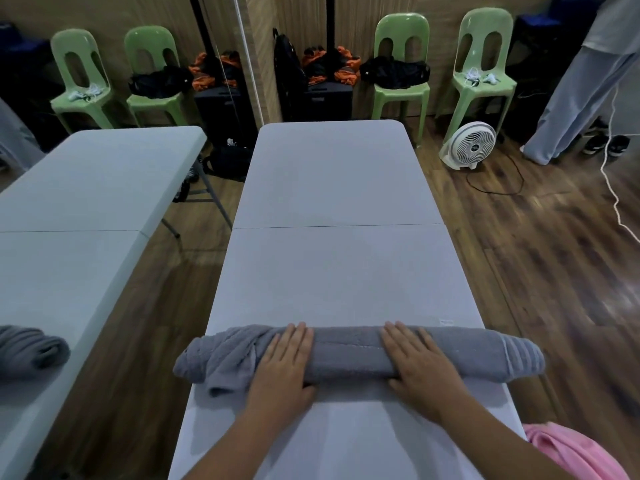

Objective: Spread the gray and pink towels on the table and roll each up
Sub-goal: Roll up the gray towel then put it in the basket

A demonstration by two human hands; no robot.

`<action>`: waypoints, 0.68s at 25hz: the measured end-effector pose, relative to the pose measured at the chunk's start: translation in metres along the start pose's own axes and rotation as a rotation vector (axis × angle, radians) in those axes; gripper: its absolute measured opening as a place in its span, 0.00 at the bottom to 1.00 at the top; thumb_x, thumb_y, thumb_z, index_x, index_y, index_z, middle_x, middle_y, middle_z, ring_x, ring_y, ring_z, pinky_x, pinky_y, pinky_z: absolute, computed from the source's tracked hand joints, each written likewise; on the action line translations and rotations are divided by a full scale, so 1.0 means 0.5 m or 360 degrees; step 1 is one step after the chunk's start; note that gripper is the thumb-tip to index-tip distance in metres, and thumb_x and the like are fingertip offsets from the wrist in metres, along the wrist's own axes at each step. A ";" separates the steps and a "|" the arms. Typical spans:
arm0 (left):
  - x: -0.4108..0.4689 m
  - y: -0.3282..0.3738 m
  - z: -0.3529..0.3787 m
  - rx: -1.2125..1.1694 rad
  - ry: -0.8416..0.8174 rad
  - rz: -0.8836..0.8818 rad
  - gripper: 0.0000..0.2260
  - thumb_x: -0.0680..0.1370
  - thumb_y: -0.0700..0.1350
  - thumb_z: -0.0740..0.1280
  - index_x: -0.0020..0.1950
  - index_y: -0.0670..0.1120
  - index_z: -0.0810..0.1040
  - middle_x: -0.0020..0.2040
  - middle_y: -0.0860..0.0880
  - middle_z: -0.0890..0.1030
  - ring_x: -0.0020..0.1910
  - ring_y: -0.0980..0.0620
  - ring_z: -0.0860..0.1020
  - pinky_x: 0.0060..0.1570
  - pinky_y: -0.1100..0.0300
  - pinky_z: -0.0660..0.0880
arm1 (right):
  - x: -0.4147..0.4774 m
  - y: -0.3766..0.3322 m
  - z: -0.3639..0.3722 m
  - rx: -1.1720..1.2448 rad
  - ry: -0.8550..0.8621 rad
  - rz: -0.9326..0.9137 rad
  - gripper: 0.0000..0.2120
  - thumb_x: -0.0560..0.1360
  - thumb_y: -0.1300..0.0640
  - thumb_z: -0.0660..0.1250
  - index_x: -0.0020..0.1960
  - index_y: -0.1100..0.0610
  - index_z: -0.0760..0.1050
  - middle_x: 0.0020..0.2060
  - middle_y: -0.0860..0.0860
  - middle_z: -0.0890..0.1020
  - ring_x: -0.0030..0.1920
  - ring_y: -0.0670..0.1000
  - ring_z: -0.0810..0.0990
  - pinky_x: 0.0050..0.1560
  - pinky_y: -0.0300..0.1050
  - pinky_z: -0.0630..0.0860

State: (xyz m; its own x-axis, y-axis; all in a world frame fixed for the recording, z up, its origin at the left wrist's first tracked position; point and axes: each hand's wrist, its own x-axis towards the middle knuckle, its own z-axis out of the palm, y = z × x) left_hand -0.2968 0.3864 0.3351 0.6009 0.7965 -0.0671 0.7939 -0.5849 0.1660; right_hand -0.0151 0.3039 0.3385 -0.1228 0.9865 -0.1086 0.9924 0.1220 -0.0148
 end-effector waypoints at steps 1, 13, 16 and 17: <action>-0.008 -0.027 -0.003 -0.0018 0.0005 -0.0003 0.42 0.67 0.55 0.64 0.80 0.47 0.54 0.80 0.48 0.59 0.78 0.48 0.55 0.75 0.49 0.50 | -0.015 0.035 -0.002 0.0000 -0.0014 0.0047 0.39 0.67 0.41 0.57 0.75 0.57 0.63 0.72 0.55 0.71 0.72 0.55 0.68 0.73 0.52 0.48; -0.045 -0.271 -0.108 0.0086 -0.0140 -0.0166 0.42 0.63 0.68 0.67 0.75 0.60 0.61 0.73 0.55 0.71 0.70 0.52 0.70 0.68 0.48 0.69 | -0.088 0.167 -0.014 0.0011 -0.0132 0.0204 0.37 0.69 0.48 0.71 0.75 0.54 0.63 0.71 0.51 0.72 0.71 0.52 0.69 0.72 0.53 0.56; -0.050 -0.289 -0.118 -0.0025 -0.0196 -0.0220 0.44 0.63 0.67 0.69 0.76 0.62 0.59 0.72 0.58 0.69 0.67 0.54 0.70 0.61 0.54 0.74 | -0.099 0.198 -0.023 0.0032 -0.0192 0.0358 0.42 0.63 0.44 0.76 0.73 0.51 0.65 0.69 0.48 0.74 0.69 0.53 0.71 0.69 0.59 0.65; -0.048 -0.288 -0.117 -0.0053 -0.0186 -0.0227 0.43 0.63 0.67 0.70 0.76 0.62 0.60 0.71 0.58 0.70 0.66 0.55 0.71 0.60 0.55 0.75 | -0.102 0.208 -0.029 0.0048 -0.0231 0.0427 0.43 0.62 0.42 0.75 0.73 0.49 0.65 0.69 0.47 0.74 0.69 0.52 0.71 0.67 0.60 0.68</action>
State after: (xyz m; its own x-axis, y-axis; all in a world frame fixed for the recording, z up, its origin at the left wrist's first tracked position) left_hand -0.4309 0.4607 0.3703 0.4909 0.8466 -0.2056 0.8693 -0.4606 0.1791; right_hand 0.0942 0.2677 0.3571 0.1424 0.9569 -0.2532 0.9893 -0.1461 0.0043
